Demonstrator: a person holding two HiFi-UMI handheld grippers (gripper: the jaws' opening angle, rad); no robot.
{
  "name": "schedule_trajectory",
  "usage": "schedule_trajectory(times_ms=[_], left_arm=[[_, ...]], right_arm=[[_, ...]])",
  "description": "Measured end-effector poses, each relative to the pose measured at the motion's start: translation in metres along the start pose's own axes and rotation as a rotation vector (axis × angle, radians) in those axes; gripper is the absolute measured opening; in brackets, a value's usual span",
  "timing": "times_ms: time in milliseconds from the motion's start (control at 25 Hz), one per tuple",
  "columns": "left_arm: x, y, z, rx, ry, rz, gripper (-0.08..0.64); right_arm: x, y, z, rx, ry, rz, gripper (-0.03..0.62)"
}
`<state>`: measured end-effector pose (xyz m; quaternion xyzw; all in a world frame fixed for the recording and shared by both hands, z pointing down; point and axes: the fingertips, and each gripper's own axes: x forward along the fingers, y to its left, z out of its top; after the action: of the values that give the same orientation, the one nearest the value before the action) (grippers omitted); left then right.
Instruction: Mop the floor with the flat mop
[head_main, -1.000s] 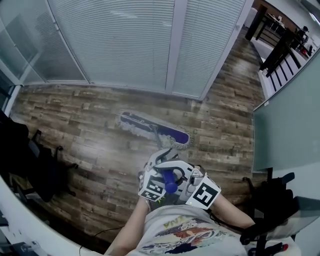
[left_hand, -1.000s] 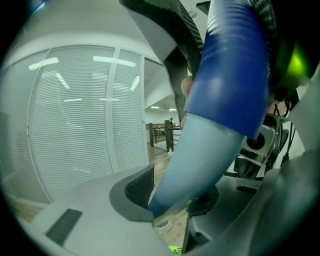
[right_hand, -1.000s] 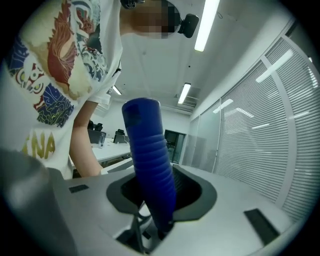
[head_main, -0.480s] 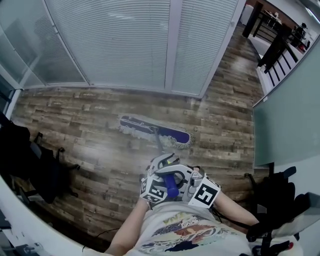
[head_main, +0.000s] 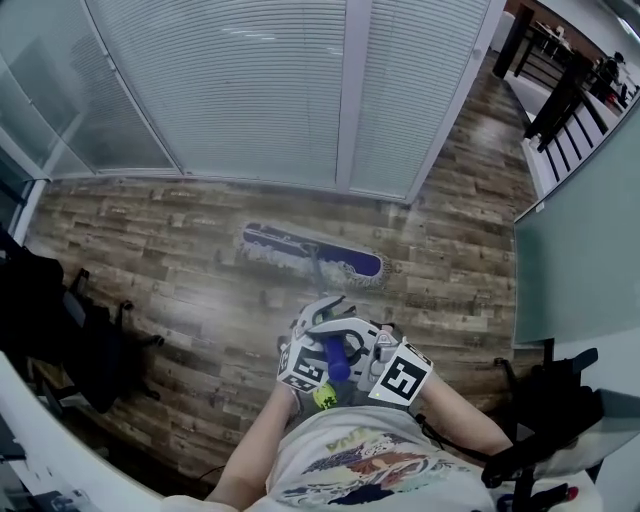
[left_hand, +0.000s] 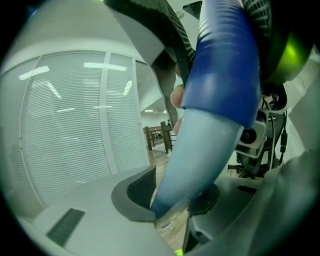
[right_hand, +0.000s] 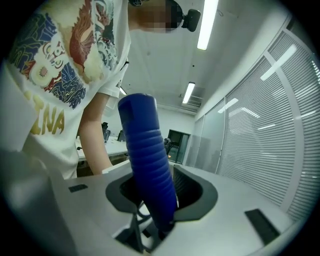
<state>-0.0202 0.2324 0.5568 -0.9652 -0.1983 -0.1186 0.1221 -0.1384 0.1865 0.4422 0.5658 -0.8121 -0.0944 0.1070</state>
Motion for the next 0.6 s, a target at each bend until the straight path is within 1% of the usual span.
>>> schedule_trajectory(times_ms=[80, 280, 600], left_arm=[[0.018, 0.027, 0.002, -0.010, -0.006, 0.011, 0.100], [0.070, 0.097, 0.007, -0.021, 0.005, 0.019, 0.100], [0.157, 0.193, 0.000, 0.003, 0.026, 0.005, 0.106]], right_arm=[[0.006, -0.031, -0.006, -0.004, -0.016, -0.002, 0.135], [0.015, -0.113, -0.036, 0.063, 0.017, -0.012, 0.135], [0.029, -0.234, -0.078, 0.036, 0.015, -0.007, 0.137]])
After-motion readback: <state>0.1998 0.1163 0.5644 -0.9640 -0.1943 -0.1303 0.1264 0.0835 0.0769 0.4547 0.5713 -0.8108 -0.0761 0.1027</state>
